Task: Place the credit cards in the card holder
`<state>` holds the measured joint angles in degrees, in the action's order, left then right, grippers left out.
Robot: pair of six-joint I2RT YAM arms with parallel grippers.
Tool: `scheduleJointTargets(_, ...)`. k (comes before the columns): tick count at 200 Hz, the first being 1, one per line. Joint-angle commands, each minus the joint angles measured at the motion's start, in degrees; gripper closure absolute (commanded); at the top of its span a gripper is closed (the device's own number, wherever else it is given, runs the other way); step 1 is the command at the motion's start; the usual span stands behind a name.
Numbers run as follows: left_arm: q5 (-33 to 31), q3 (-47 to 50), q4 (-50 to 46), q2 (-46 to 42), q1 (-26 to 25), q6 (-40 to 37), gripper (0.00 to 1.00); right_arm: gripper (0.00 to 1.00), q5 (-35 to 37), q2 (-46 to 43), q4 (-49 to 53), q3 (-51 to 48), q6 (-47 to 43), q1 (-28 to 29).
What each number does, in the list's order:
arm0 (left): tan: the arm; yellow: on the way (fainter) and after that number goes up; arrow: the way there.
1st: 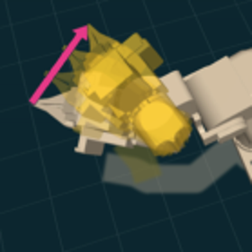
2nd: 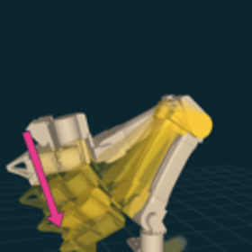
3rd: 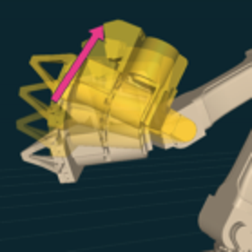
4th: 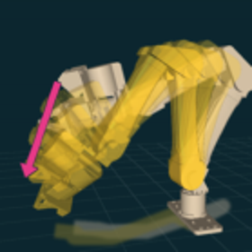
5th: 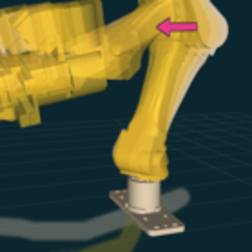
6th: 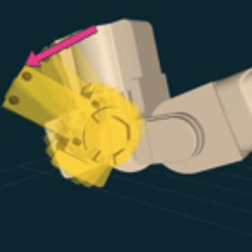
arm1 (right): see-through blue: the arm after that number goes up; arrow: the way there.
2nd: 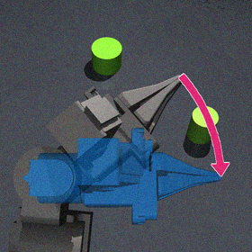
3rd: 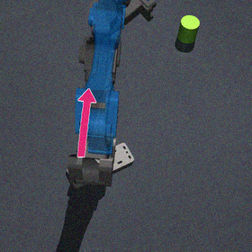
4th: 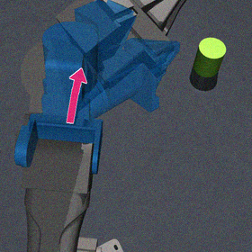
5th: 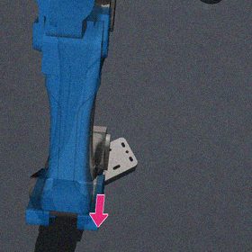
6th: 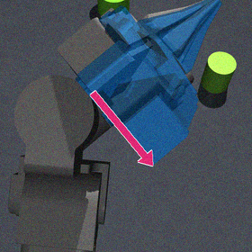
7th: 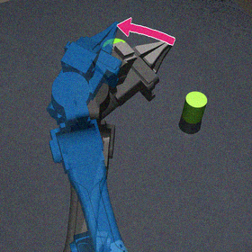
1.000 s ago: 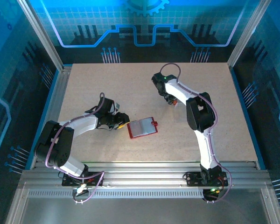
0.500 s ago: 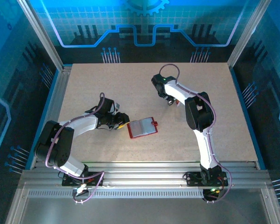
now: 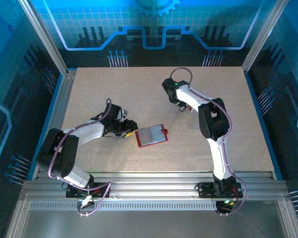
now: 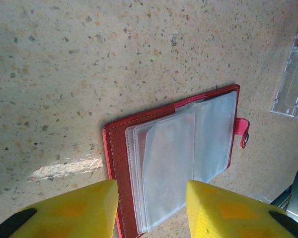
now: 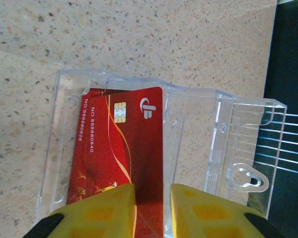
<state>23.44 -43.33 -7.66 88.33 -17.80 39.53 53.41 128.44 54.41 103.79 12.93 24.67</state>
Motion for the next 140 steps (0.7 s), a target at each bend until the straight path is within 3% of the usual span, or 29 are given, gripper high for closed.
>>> scheduleJointTargets(1,0.5,-0.7,-1.1,0.4,-0.3,0.1,0.58,0.77,0.1,-2.4,1.1,-0.5,-0.1,-1.6)
scheduleJointTargets(38,0.4,-0.7,-1.1,0.3,-0.3,0.1,0.59,0.82,-1.9,-3.6,0.8,-1.6,-0.1,-2.0)
scheduleJointTargets(95,0.3,-0.8,-1.5,0.0,-0.3,0.1,0.59,1.0,-8.3,-5.6,1.6,-1.7,0.5,-2.2)
scheduleJointTargets(140,0.2,-0.9,-1.7,-0.2,-0.3,-0.1,0.59,1.0,-14.3,-7.9,1.9,-2.6,1.4,-3.2)
